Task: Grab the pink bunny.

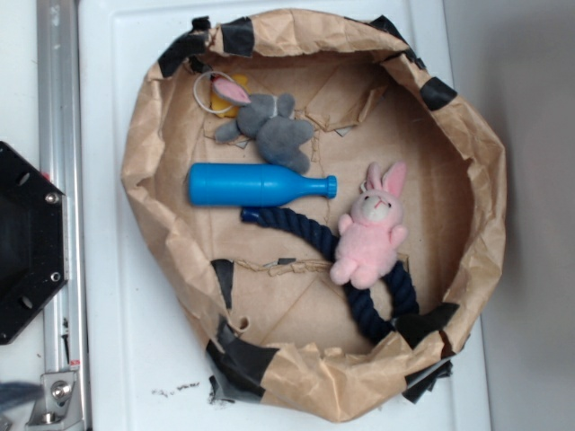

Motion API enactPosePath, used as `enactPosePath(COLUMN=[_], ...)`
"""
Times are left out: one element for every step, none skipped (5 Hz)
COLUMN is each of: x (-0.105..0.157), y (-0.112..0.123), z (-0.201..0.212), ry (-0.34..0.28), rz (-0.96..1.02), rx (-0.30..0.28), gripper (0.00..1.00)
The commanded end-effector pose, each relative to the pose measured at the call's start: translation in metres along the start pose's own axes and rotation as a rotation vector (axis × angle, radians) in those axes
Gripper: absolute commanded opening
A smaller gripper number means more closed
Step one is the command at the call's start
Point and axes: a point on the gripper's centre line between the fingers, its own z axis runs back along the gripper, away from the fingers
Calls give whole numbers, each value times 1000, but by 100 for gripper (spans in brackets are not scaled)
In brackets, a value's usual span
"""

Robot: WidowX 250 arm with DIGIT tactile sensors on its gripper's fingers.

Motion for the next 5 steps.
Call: enactPosePath(x=[0, 45, 90, 138, 161], y=[0, 9, 0, 10, 19], z=[0, -55, -108, -143, -171], ry=[0, 215, 169, 145, 37], rz=[0, 49, 225, 475, 712], rx=[0, 112, -46, -130, -201], gripper=[100, 100, 100, 100, 100])
